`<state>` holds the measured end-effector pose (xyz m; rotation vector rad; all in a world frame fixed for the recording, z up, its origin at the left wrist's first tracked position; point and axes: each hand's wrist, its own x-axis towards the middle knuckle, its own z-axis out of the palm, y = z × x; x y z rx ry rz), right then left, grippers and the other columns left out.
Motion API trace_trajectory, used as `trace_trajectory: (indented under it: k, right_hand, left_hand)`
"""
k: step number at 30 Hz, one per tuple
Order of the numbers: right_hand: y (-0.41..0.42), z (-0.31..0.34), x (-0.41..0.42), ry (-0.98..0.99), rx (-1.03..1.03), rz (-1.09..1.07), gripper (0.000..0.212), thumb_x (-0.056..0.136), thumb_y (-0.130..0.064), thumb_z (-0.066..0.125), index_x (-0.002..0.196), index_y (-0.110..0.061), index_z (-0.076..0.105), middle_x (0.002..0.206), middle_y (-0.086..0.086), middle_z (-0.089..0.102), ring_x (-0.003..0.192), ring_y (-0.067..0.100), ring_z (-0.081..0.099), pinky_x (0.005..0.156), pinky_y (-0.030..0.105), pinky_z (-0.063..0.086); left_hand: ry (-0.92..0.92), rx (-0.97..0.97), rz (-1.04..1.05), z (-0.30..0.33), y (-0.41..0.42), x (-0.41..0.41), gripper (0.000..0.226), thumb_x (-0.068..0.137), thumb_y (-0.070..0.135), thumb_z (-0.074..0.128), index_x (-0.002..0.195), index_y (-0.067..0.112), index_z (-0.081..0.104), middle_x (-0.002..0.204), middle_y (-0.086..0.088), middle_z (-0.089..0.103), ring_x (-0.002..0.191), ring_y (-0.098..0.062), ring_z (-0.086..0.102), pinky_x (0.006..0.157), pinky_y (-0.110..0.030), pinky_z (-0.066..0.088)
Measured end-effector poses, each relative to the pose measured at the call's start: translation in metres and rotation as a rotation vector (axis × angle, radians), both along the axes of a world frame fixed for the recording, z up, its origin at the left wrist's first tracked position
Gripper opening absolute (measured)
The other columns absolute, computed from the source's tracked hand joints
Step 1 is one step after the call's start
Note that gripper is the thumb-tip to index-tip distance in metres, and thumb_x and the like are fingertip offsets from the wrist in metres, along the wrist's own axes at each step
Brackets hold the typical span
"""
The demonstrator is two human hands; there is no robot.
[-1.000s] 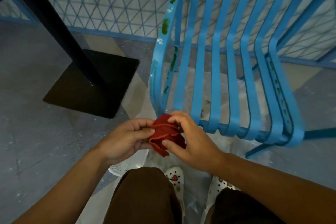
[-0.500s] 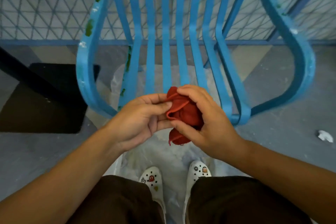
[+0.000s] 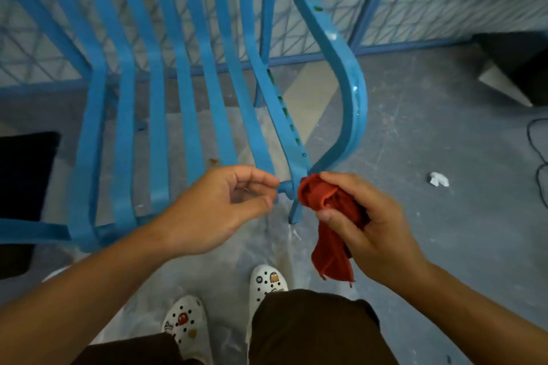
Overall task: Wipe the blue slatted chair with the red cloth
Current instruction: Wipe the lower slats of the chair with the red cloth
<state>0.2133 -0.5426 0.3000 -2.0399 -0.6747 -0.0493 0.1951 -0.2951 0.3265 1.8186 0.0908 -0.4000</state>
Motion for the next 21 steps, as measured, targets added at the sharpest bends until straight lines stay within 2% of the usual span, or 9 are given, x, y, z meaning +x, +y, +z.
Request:
trace_trajectory:
  k: [2,4,8,10,12,15,17,21]
  right_hand:
    - [-0.017,-0.005,0.000,0.044,0.015,-0.099,0.049,0.089,-0.039,0.066,0.135,-0.037,0.049,0.121,-0.033,0.058,0.106,-0.002,0.063,0.087,0.008,0.048]
    - [-0.025,-0.007,0.001,0.071,0.059,-0.184,0.046,0.086,-0.044,0.067,0.129,-0.043,0.050,0.118,-0.035,0.059,0.103,-0.002,0.065,0.083,0.008,0.050]
    - [-0.035,0.002,0.018,0.021,0.111,-0.268,0.039,0.087,-0.060,0.064,0.121,-0.044,0.056,0.114,-0.036,0.060,0.099,-0.001,0.066,0.079,0.013,0.055]
    - [-0.039,0.008,0.029,-0.043,0.111,-0.294,0.040,0.088,-0.051,0.066,0.126,-0.042,0.054,0.113,-0.038,0.059,0.101,-0.004,0.065,0.082,0.013,0.053]
    - [-0.043,0.013,0.042,-0.113,0.102,-0.299,0.036,0.092,-0.038,0.066,0.126,-0.034,0.057,0.114,-0.033,0.060,0.103,-0.002,0.064,0.086,0.015,0.052]
    - [-0.044,0.026,0.062,-0.247,0.056,-0.306,0.033,0.095,-0.027,0.068,0.126,-0.018,0.061,0.117,-0.007,0.060,0.111,0.001,0.058,0.094,0.021,0.048]
    - [-0.042,0.036,0.078,-0.306,0.016,-0.316,0.032,0.095,-0.023,0.068,0.125,-0.011,0.065,0.119,0.002,0.058,0.112,0.003,0.055,0.096,0.020,0.047]
    - [-0.028,0.066,0.109,-0.399,-0.101,-0.301,0.029,0.098,-0.023,0.066,0.126,-0.014,0.067,0.119,-0.001,0.061,0.109,-0.005,0.052,0.095,0.011,0.042]
  left_hand:
    - [-0.079,0.042,0.008,-0.008,-0.015,0.010,0.022,0.090,0.016,0.074,0.107,0.029,0.071,0.102,0.012,0.075,0.098,-0.004,0.071,0.091,-0.025,0.056]
    - [-0.133,0.032,0.025,-0.010,-0.027,0.019,0.021,0.090,0.020,0.073,0.109,0.029,0.070,0.102,0.012,0.074,0.099,-0.003,0.069,0.090,-0.023,0.055]
    - [-0.245,-0.015,0.055,-0.001,-0.054,0.043,0.029,0.089,0.038,0.067,0.116,0.028,0.068,0.105,0.009,0.074,0.103,-0.004,0.068,0.094,-0.024,0.054]
    - [-0.278,-0.005,0.083,0.002,-0.065,0.060,0.028,0.093,0.039,0.064,0.119,0.027,0.068,0.107,0.008,0.073,0.105,-0.005,0.068,0.096,-0.026,0.054]
    - [-0.290,0.011,0.132,0.005,-0.071,0.076,0.024,0.098,0.039,0.060,0.119,0.028,0.067,0.107,0.008,0.073,0.103,-0.006,0.068,0.097,-0.032,0.055]
    - [-0.273,-0.031,0.192,0.010,-0.078,0.099,0.018,0.104,0.037,0.051,0.112,0.032,0.066,0.105,0.009,0.074,0.096,-0.006,0.071,0.094,-0.036,0.058]
    - [-0.249,-0.088,0.198,0.014,-0.081,0.109,0.019,0.106,0.037,0.047,0.110,0.033,0.065,0.103,0.007,0.075,0.095,-0.010,0.073,0.091,-0.035,0.059]
    - [-0.244,-0.130,0.229,0.021,-0.085,0.123,0.020,0.107,0.032,0.047,0.102,0.029,0.066,0.095,0.002,0.075,0.089,-0.019,0.075,0.083,-0.033,0.060]
